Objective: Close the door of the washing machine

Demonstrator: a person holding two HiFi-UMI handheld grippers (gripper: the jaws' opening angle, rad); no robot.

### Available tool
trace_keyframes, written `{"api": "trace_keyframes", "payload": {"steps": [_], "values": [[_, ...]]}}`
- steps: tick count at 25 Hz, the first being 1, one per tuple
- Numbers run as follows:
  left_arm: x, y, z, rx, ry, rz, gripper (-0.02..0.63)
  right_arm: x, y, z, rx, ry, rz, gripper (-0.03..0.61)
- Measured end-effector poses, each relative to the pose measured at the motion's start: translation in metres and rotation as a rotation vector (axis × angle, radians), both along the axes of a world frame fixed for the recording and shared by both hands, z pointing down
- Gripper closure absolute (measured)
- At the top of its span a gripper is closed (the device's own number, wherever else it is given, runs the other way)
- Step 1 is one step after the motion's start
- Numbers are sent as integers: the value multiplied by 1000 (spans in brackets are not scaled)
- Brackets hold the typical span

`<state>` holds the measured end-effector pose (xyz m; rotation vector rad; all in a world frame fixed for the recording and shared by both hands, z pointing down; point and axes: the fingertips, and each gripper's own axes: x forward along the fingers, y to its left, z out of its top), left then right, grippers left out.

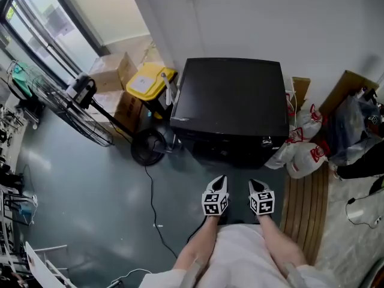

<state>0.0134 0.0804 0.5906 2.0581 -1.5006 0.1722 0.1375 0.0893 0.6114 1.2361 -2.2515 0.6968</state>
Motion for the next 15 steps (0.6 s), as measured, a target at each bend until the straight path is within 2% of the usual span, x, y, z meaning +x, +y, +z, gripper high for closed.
{"api": "trace_keyframes", "payload": {"steps": [6, 9, 15], "values": [[11, 53, 3, -59, -114, -1, 607, 11, 37, -7, 11, -14, -51, 575], [19, 76, 6, -80, -135, 8, 607, 16, 54, -10, 25, 2, -86, 575], [11, 109, -4, -55, -149, -32, 607, 13, 86, -11, 25, -15, -105, 577]]}}
